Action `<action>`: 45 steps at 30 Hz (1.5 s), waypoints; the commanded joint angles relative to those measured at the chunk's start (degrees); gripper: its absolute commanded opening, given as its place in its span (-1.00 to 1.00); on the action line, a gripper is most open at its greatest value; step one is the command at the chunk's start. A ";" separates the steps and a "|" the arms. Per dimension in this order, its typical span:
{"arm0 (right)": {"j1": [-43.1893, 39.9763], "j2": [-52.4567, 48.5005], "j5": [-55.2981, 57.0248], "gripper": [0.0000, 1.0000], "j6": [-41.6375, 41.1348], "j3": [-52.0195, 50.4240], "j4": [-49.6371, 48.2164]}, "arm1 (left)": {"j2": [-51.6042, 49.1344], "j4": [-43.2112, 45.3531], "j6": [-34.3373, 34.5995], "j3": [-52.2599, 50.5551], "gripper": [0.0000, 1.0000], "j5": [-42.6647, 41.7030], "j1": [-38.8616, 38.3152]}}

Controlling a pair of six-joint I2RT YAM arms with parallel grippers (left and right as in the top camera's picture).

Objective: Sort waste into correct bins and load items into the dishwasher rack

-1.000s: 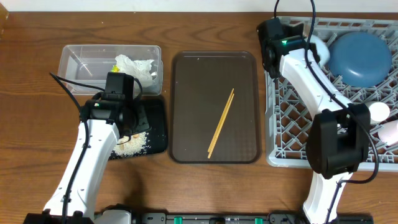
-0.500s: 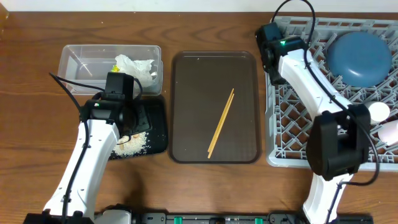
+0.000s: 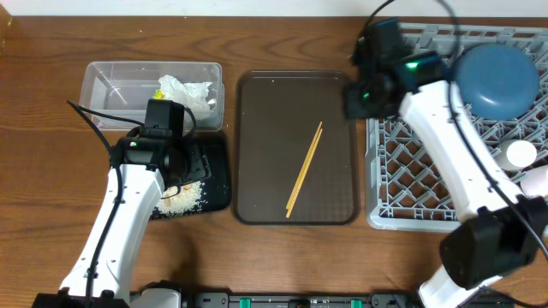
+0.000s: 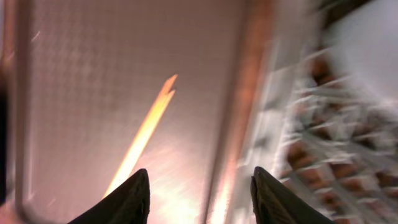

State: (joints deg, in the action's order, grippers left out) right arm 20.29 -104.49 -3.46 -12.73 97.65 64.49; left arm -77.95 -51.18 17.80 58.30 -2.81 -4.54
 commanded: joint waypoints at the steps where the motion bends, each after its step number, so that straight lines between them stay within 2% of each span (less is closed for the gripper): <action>1: 4.59 -1.86 -5.35 -0.02 -4.00 -1.73 0.63 | 0.11 -0.17 0.09 0.42 0.46 0.48 0.35; 4: 8.17 -2.49 -2.75 -0.12 -9.03 -4.13 0.46 | 0.11 -0.17 0.09 0.42 0.47 0.48 0.35; 8: 12.02 -2.51 4.13 -0.13 -19.41 -10.36 -1.11 | 0.11 -0.22 0.09 0.42 0.47 0.46 0.35; 11: 13.46 -2.51 2.86 -0.15 -22.99 -16.00 -6.10 | 0.11 -0.20 0.09 0.44 0.47 0.48 0.35; 16: 14.73 -2.51 0.42 -0.24 -25.05 -23.98 -16.39 | 0.11 -0.20 0.09 0.42 0.47 0.48 0.35; 24: 15.65 -2.54 0.70 -0.26 -27.54 -30.29 -26.99 | 0.11 -0.17 0.09 0.42 0.47 0.46 0.35; 31: 16.22 -2.58 5.46 -0.29 -29.49 -30.60 -25.75 | 0.11 -0.20 0.09 0.42 0.47 0.46 0.35; 45: 16.55 -2.67 5.64 -0.29 -29.68 -30.60 -26.58 | 0.11 -0.22 0.09 0.42 0.47 0.44 0.35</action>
State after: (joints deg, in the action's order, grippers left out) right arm 36.10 -106.48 1.15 -41.50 67.51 38.04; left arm -77.95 -51.18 17.78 58.30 -2.81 -4.54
